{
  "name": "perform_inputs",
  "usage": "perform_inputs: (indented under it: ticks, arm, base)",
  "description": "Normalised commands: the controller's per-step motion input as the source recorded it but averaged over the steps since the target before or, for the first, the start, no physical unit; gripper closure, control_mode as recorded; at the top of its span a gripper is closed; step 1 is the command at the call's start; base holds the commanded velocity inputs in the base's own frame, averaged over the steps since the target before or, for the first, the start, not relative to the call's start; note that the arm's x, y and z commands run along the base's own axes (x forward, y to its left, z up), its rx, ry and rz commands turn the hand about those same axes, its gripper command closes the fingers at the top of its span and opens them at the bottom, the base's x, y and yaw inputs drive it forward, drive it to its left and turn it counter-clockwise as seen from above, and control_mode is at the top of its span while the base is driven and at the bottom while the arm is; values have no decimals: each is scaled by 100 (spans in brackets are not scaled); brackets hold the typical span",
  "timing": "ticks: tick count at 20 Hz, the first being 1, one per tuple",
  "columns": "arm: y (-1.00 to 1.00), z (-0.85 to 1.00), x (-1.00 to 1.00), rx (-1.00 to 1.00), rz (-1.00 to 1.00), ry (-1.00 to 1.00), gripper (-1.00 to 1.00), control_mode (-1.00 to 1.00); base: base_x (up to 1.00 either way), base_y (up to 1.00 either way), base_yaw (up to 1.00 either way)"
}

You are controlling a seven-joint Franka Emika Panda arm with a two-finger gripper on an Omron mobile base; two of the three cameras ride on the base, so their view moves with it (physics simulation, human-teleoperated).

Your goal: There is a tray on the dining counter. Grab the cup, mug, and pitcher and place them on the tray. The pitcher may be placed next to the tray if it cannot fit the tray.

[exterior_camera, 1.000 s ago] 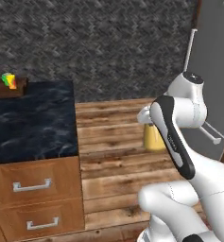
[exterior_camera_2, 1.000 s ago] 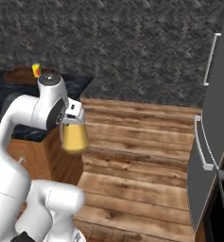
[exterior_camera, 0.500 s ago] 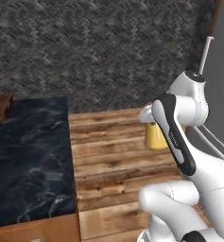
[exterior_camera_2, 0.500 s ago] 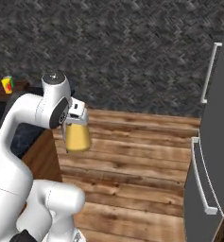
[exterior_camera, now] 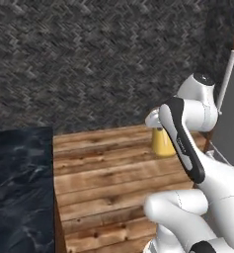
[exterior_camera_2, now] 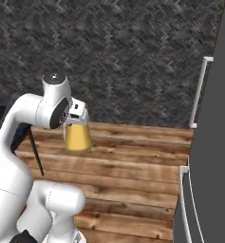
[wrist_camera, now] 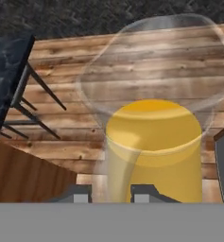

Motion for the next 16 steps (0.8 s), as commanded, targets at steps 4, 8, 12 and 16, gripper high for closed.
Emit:
perform_inputs:
  ticks: [4, 8, 12, 16]
  arm:
    - [0, 0, 0, 0, 0, 0, 100, 100]
    - [0, 0, 0, 0, 0, 0, 100, 100]
    - [0, 0, 0, 0, 0, 0, 100, 100]
    - [0, 0, 0, 0, 0, 0, 100, 100]
  base:
    - [100, -40, -11]
    - [100, -13, -13]
    - [100, 0, -8]
    - [100, 5, -5]
